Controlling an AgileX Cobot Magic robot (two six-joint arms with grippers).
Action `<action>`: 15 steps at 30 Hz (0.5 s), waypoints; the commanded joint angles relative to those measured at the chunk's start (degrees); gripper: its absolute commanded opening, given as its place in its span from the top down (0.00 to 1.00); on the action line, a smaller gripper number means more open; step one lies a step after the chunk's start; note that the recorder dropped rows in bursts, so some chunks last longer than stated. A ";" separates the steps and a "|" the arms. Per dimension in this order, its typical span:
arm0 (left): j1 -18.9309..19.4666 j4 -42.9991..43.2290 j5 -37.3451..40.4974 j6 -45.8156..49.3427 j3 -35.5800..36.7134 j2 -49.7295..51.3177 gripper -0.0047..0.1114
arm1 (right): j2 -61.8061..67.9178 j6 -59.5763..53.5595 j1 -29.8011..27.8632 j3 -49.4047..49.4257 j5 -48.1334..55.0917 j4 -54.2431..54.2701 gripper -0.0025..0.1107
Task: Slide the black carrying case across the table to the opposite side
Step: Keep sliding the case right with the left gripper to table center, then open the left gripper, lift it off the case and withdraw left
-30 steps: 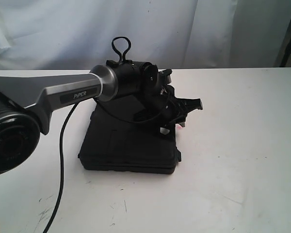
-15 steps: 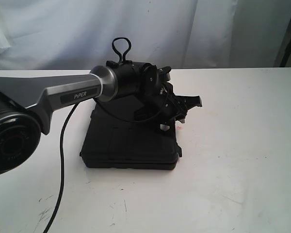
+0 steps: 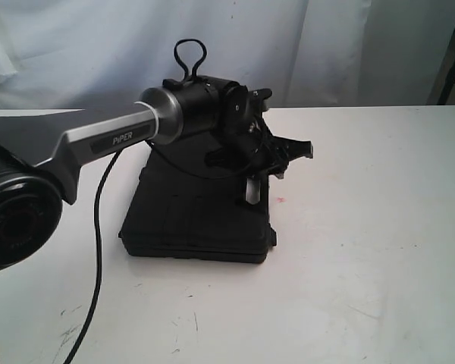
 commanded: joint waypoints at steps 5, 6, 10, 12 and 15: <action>0.35 0.50 0.15 0.52 -1.71 -0.62 0.62 | -0.29 0.22 -0.38 0.20 -0.31 0.05 0.98; 0.45 0.67 0.32 0.64 -1.71 -1.00 0.62 | -0.29 0.22 -0.38 0.20 -0.31 0.05 0.98; 0.47 6.46 1.69 0.75 -1.71 -3.62 0.62 | -0.29 0.22 -0.38 0.20 -0.31 0.05 0.98; 0.47 9.13 2.66 0.65 -1.71 -5.38 0.67 | -0.29 0.22 -0.38 0.20 -0.31 0.05 0.98; 0.47 13.15 4.90 0.75 -1.59 -7.78 0.89 | -0.29 0.22 -0.38 0.20 -0.31 0.05 0.98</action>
